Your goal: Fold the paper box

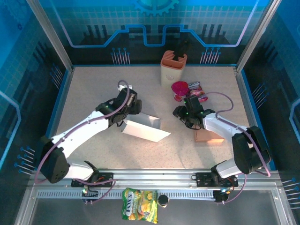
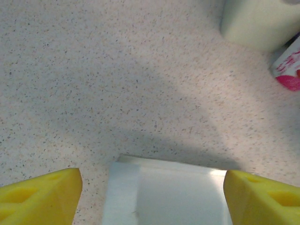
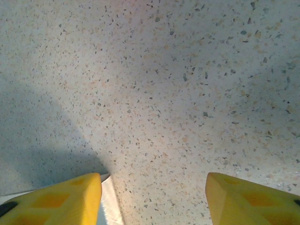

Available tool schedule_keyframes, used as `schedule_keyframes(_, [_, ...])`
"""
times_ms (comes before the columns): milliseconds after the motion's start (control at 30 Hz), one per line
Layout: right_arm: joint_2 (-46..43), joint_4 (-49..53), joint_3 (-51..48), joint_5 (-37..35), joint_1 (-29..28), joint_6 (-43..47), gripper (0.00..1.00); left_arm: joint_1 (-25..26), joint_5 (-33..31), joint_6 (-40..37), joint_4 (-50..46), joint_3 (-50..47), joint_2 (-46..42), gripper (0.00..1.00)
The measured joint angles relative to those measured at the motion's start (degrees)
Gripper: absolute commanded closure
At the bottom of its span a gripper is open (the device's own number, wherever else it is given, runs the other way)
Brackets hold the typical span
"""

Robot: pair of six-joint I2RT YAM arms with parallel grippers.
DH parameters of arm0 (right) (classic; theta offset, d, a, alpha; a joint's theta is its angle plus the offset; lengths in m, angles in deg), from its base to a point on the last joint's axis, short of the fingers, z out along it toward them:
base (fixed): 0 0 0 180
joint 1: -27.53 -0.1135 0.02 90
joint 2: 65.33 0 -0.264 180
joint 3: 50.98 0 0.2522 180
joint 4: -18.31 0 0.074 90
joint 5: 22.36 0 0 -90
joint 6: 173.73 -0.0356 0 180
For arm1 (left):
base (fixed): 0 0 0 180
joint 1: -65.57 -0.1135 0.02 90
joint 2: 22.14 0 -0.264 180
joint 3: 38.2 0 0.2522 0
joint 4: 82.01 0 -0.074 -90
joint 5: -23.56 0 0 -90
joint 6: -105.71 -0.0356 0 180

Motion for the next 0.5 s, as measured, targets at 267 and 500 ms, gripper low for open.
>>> schedule_keyframes(267, [-4.3, 1.8, -1.4, -1.7, -7.2, 5.0, 0.39, -3.5, 6.2, -0.1, 0.6, -0.1, 3.1, 0.27])
schedule_keyframes(500, [-11.5, 4.1, 3.8, -1.2, -14.9, 19.8, 0.36, -5.8, 9.9, -2.7, 3.5, -0.4, 10.2, 0.28])
